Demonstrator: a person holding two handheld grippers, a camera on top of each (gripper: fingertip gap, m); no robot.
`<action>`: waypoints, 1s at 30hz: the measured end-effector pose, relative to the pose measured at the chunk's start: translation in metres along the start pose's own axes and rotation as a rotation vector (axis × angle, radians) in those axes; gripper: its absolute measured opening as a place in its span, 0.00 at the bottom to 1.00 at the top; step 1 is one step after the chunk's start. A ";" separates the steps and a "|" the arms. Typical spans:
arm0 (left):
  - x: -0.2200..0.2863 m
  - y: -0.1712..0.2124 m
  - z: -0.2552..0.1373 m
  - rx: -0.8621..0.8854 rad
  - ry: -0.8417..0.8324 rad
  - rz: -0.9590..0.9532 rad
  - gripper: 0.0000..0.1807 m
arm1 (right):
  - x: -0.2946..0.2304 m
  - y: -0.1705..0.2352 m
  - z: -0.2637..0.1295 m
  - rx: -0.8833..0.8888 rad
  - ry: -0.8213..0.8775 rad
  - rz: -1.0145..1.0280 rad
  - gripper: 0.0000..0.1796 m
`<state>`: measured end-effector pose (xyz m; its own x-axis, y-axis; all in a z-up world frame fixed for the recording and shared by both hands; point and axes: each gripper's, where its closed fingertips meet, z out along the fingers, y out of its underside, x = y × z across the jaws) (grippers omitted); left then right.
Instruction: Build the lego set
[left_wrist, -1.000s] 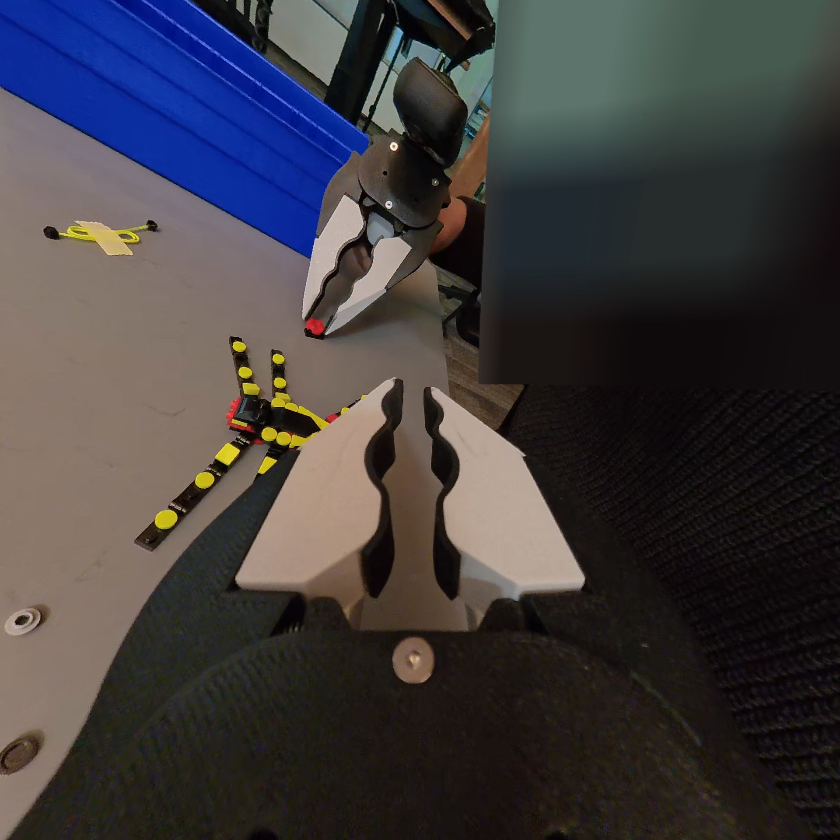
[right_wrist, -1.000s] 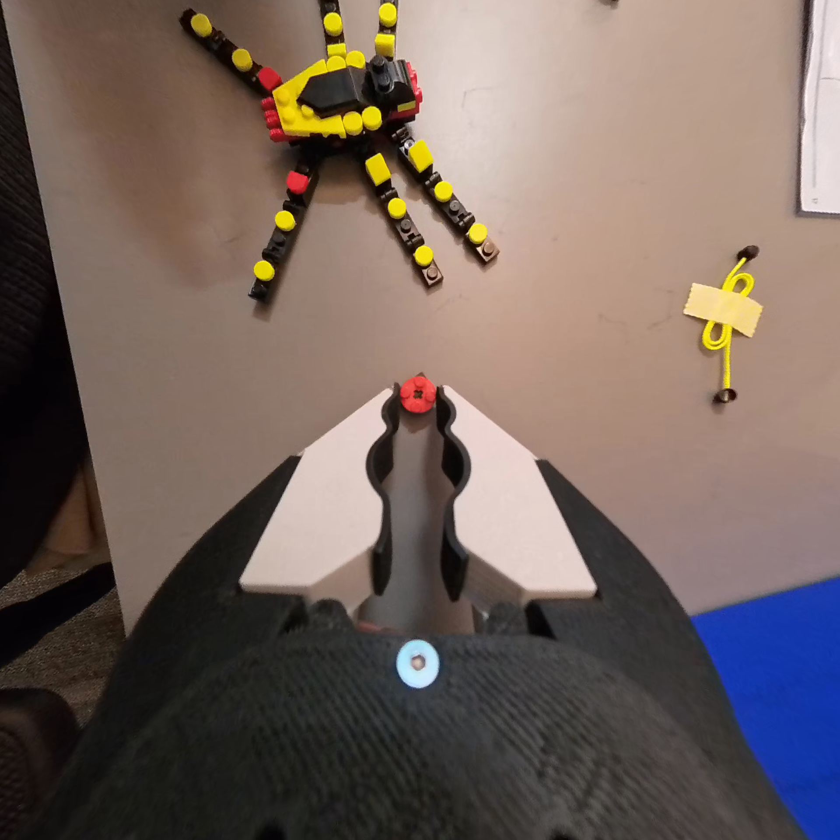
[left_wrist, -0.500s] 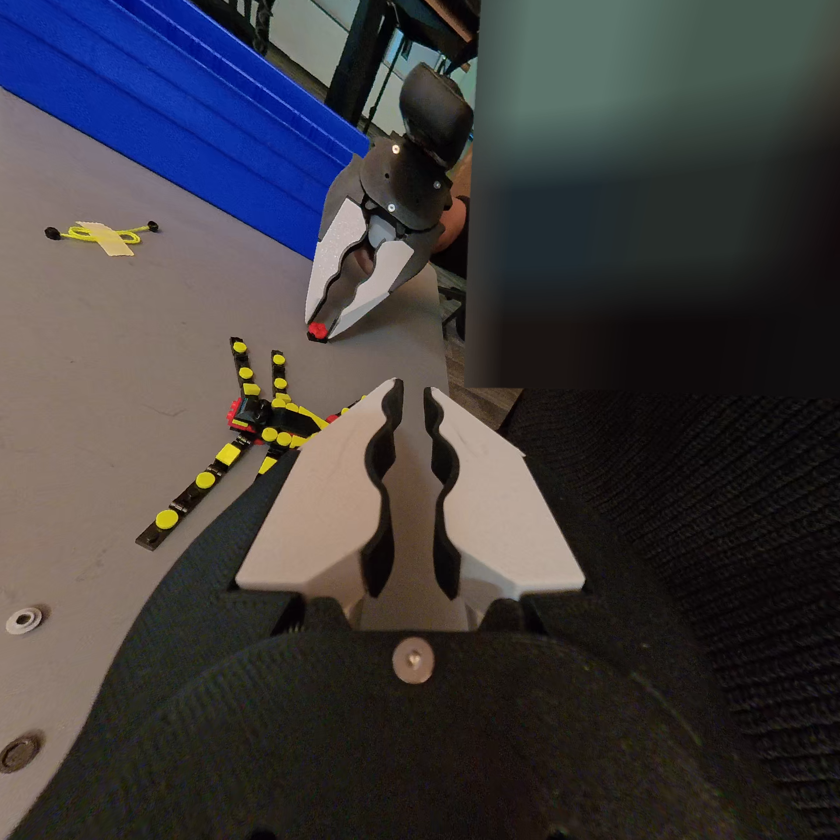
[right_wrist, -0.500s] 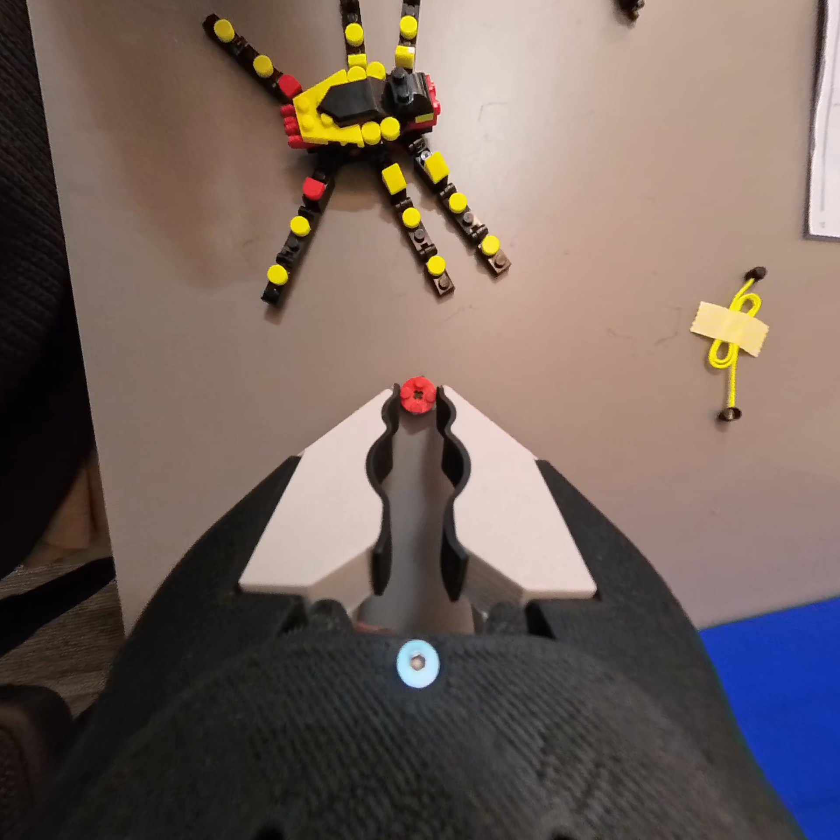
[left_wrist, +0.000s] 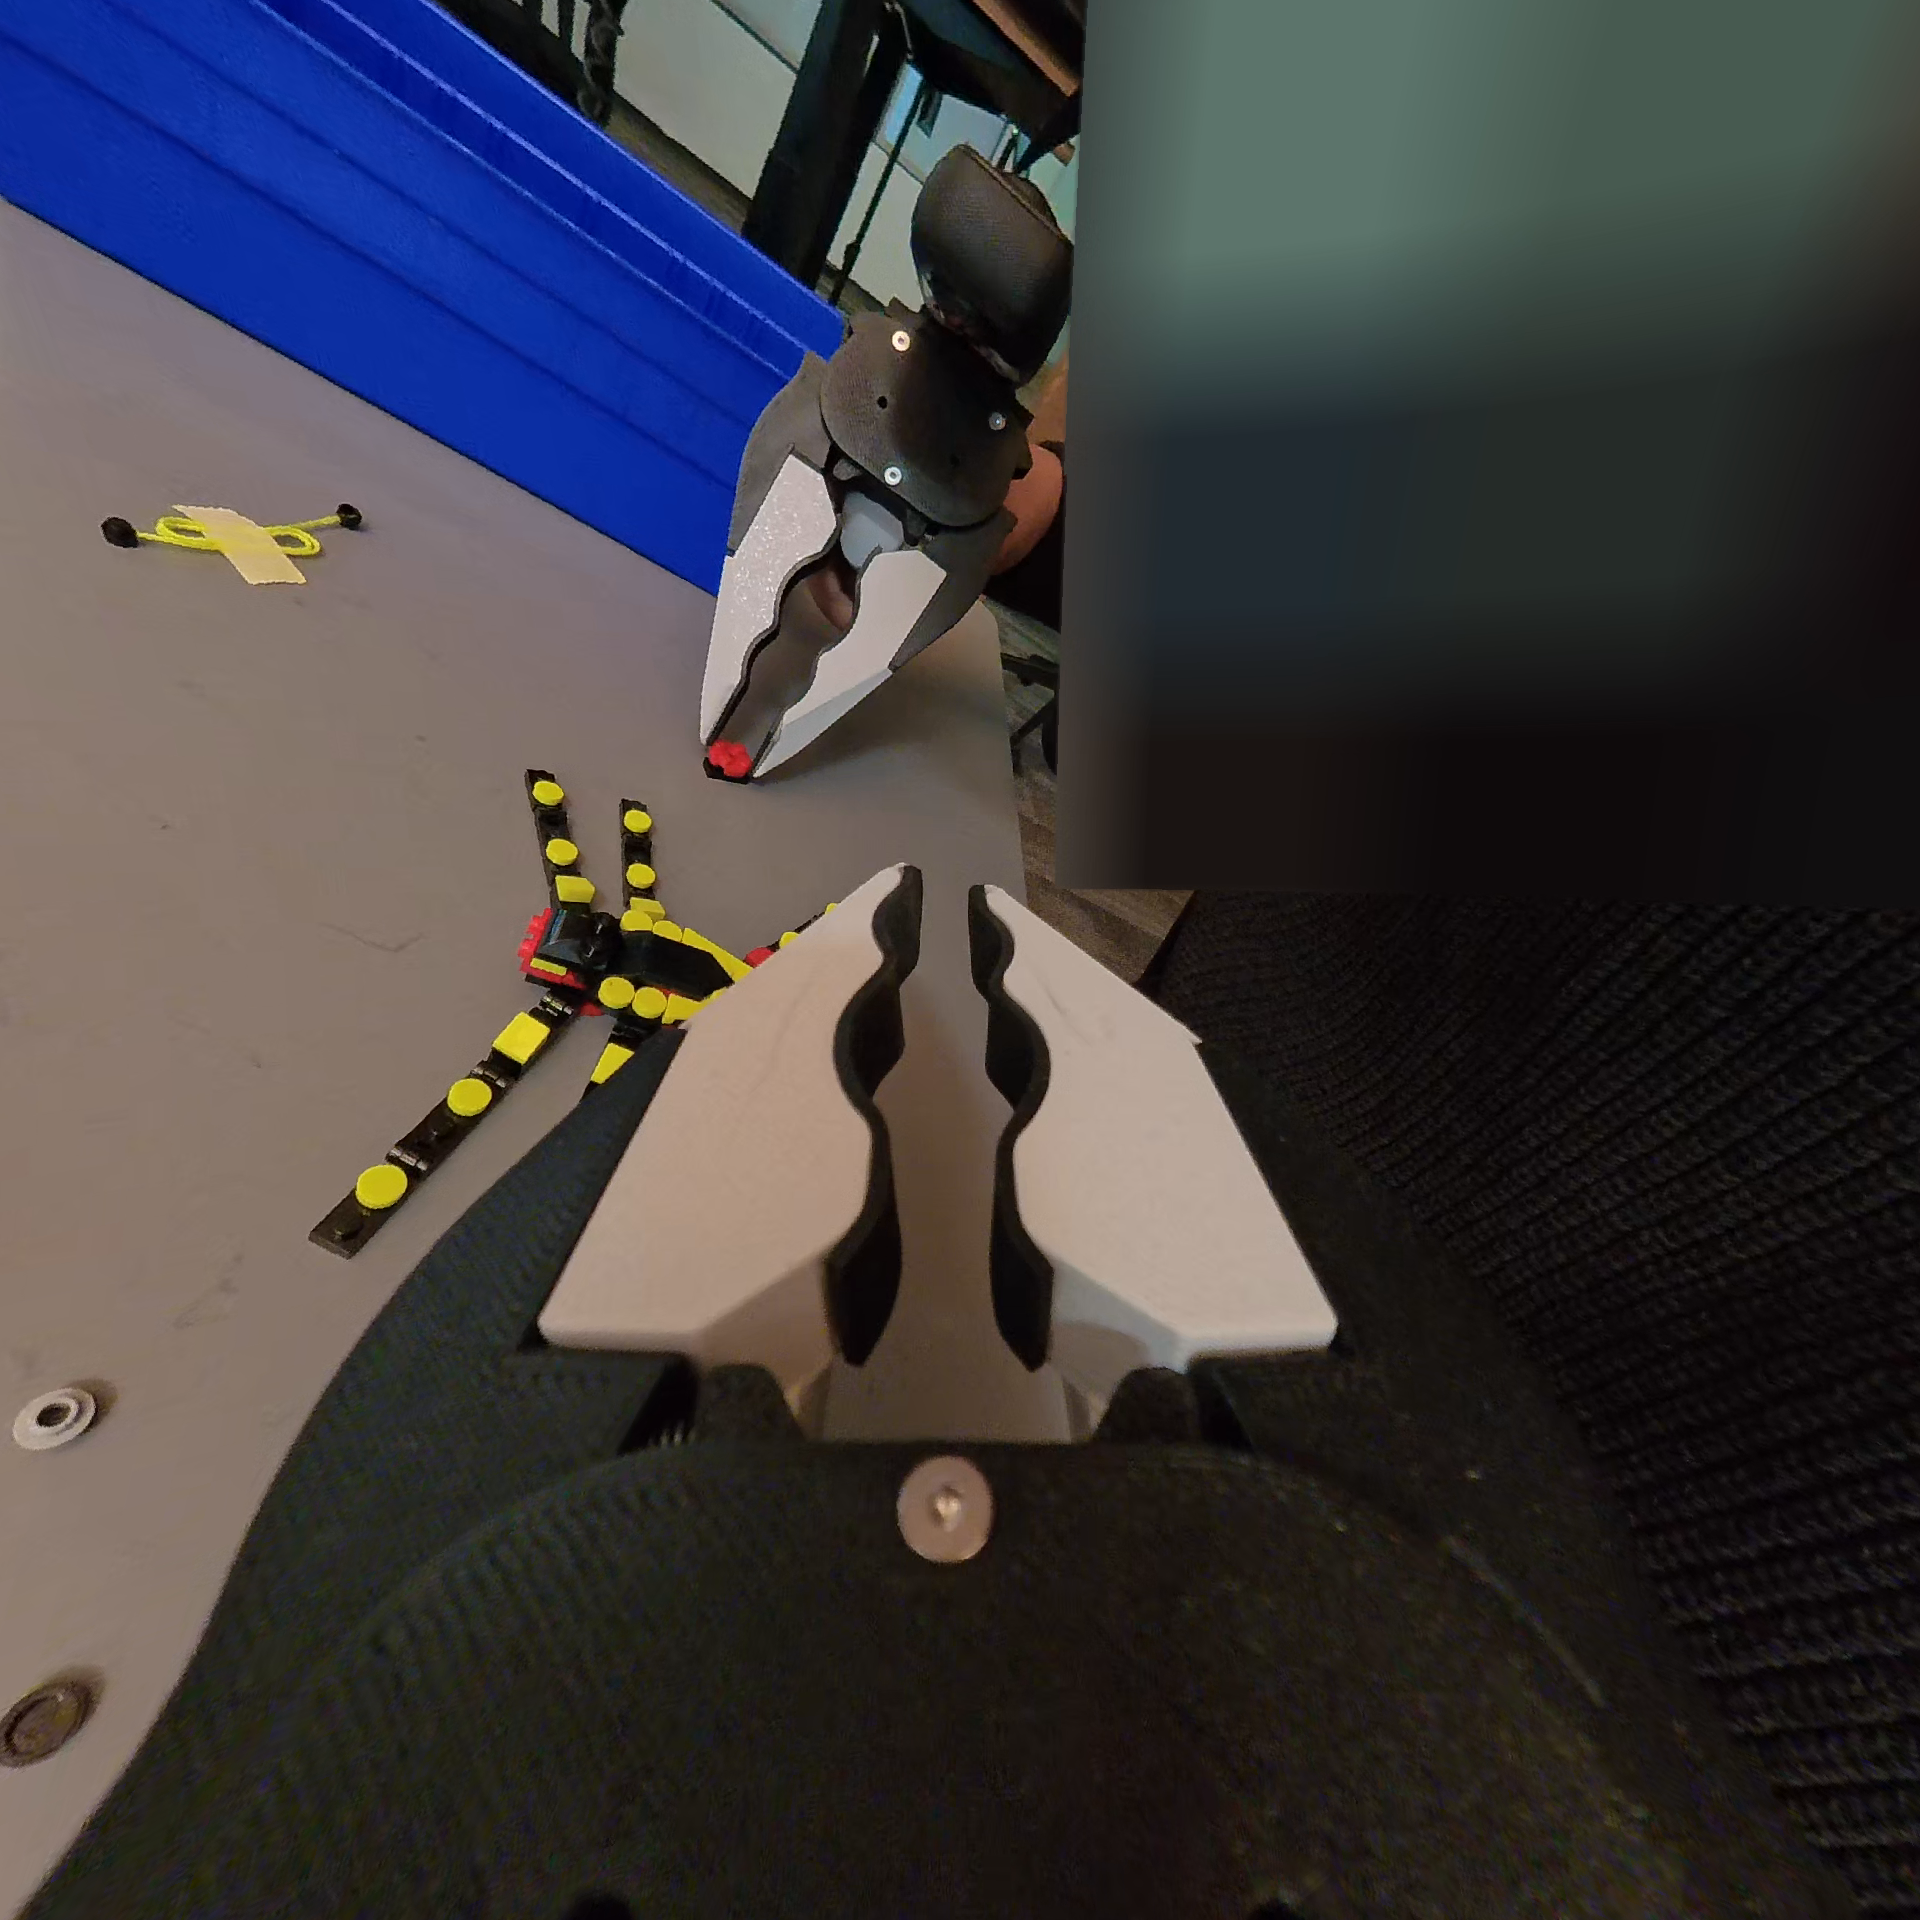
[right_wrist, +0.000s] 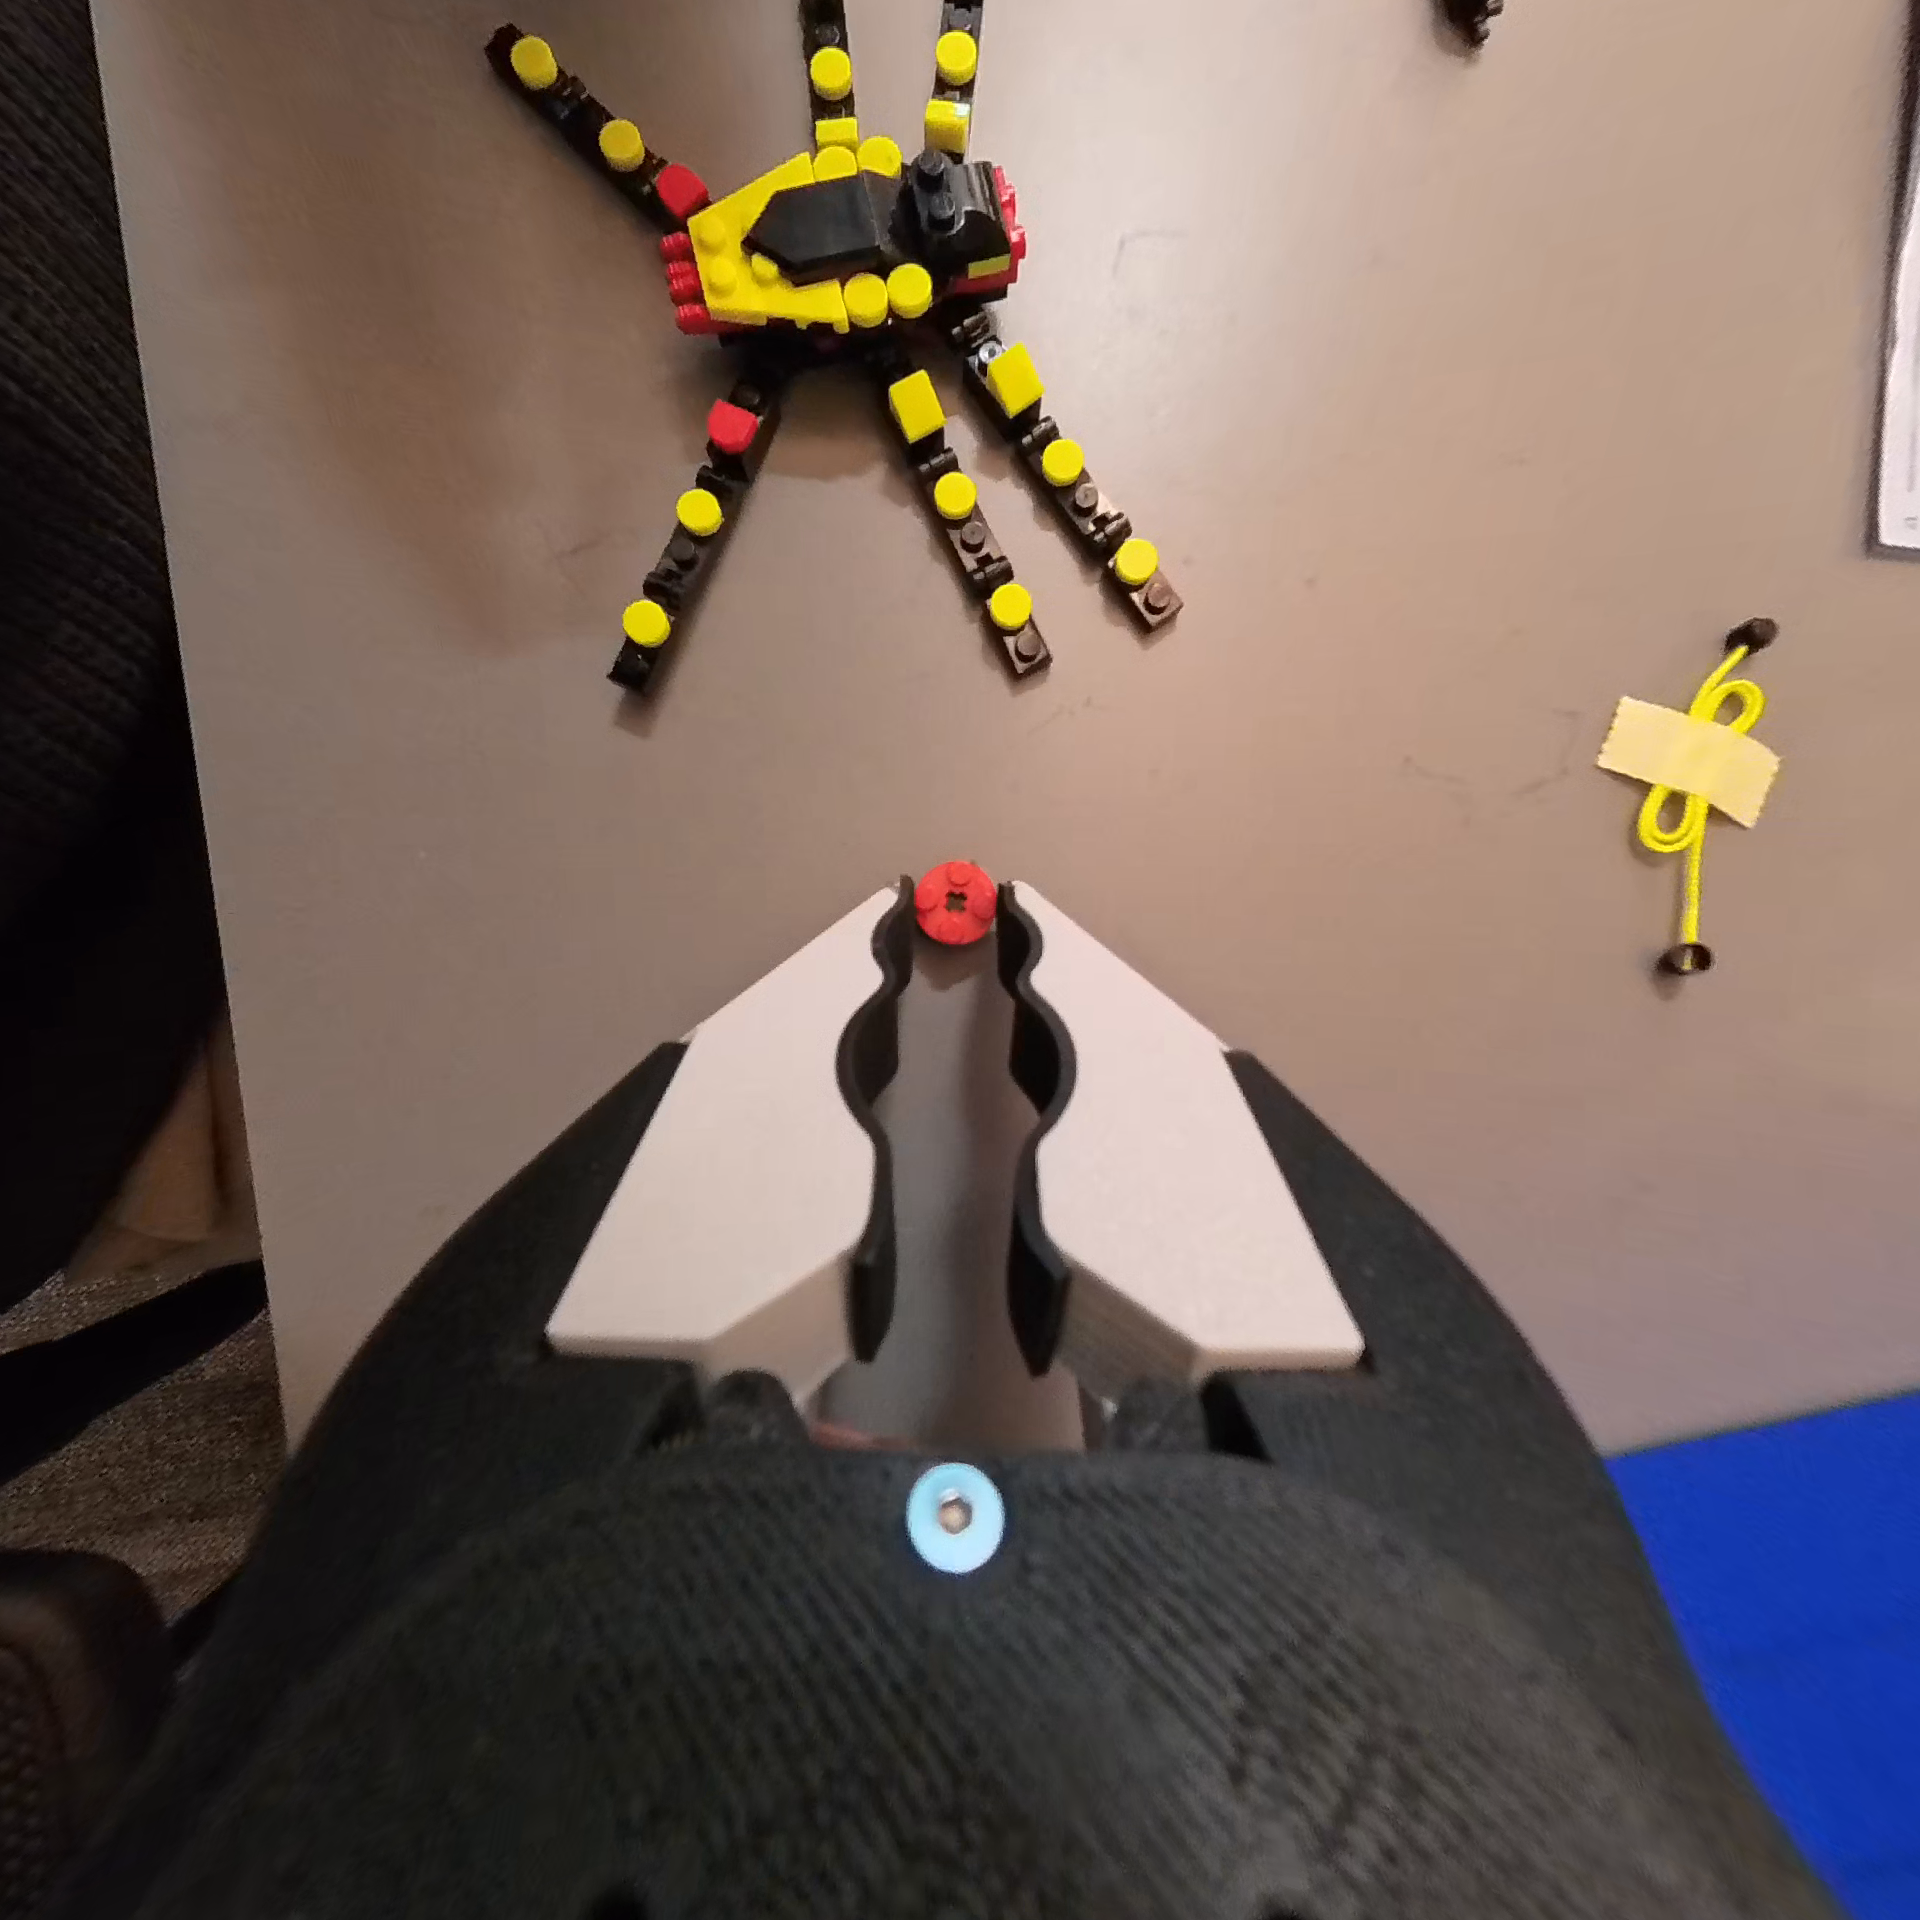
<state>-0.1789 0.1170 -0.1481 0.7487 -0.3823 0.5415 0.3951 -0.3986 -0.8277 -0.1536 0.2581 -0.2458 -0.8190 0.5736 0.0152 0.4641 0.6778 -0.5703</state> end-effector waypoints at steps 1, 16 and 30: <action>0.000 0.000 0.000 0.000 0.000 0.000 0.03 | 0.000 0.000 0.000 0.001 0.000 -0.001 0.08; 0.000 0.000 0.000 0.001 0.001 0.000 0.03 | 0.003 0.002 -0.001 -0.016 0.009 0.001 0.08; 0.001 0.000 -0.001 0.002 0.004 0.002 0.03 | 0.005 0.012 -0.008 -0.020 0.054 0.057 0.08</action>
<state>-0.1783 0.1161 -0.1469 0.7476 -0.3861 0.5404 0.3948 -0.3960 -0.8290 -0.1490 0.2731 -0.2460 -0.7719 0.6352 0.0279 0.5165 0.6521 -0.5549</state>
